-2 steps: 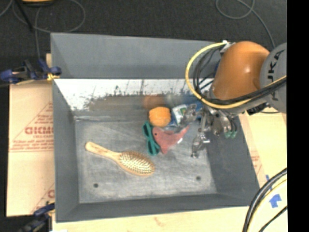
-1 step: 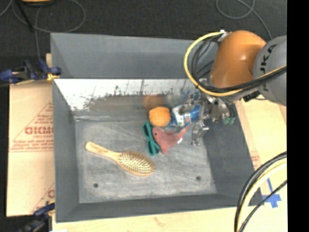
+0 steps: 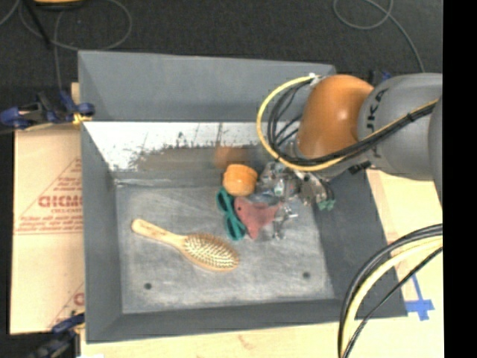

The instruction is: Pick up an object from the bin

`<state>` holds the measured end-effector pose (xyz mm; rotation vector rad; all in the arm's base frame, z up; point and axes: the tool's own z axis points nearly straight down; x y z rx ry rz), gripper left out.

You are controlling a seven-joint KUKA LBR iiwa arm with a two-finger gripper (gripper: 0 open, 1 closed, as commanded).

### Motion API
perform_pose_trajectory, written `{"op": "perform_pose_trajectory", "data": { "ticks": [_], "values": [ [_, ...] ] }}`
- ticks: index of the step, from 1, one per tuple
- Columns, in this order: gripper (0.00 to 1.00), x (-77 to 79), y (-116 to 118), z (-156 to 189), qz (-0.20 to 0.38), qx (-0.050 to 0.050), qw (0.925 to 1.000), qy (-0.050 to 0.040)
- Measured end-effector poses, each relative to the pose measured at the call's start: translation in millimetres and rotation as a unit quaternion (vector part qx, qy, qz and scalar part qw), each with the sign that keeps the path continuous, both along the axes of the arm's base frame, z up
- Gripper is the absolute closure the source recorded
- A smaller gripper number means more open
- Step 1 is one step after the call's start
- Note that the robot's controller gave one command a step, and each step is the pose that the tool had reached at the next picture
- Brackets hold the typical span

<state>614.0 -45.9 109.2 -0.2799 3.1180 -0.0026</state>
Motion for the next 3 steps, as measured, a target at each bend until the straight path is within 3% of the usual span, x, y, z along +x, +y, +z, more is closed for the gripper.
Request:
{"op": "perform_pose_trajectory", "data": {
  "ticks": [1, 2, 3],
  "values": [
    [1.00, 42.0, -59, -35, 0.041, 0.000, 0.9991, 0.0004],
    [1.00, 42.0, -59, -35, 0.041, 0.000, 0.9991, 0.0004],
    [1.00, 30.5, -43, 113, 0.034, 0.000, 0.9994, 0.0019]
  ]
}}
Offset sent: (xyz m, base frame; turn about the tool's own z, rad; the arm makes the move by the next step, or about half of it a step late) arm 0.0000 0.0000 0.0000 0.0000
